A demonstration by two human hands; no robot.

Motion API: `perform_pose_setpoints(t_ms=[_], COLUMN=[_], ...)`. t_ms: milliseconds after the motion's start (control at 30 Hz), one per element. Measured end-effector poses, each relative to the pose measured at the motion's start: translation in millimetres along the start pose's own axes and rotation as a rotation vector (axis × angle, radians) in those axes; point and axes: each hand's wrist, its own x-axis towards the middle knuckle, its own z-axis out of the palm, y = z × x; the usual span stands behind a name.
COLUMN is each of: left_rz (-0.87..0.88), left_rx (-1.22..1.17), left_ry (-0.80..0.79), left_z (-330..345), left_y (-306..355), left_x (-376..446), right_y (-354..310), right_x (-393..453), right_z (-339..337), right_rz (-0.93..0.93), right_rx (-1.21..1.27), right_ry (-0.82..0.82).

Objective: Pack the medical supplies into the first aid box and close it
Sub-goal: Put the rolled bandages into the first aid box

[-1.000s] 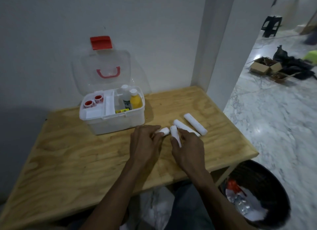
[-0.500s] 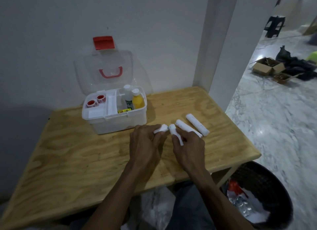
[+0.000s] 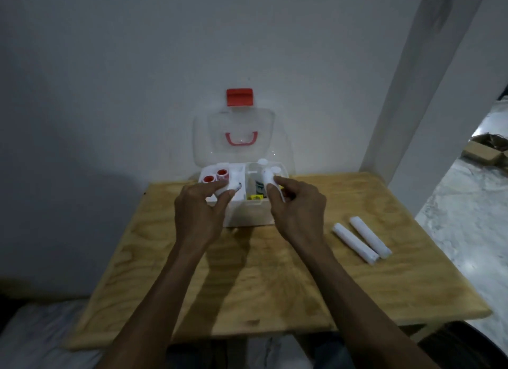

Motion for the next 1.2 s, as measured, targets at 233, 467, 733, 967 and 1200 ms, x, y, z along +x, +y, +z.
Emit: perform_pose_setpoints(t_ms=[233,467,733,967,1200], left_rz=[-0.001,0.059,0.014,0.023,0.022], left_rx=[0.121,0.217,0.293,0.321,0.307], left_ry=[-0.084,-0.226,-0.290,-0.281,-0.275], left_z=[-16,-9,4,7,6], left_y=[-28,-45,-59,-64,-62], left_x=[39,55,63,65,62], right_y=[-27,-30,-24,-20,-20], right_x=[30,41,40,42,42], right_z=[64,92,101,96,97], right_rz=[0.004,0.064,0.042,-0.022,-0.026], right_rx=[-0.068,-0.175,-0.271,-0.328,-0.323], right_ry=[-0.088,-0.141,-0.180,-0.250,-0.251])
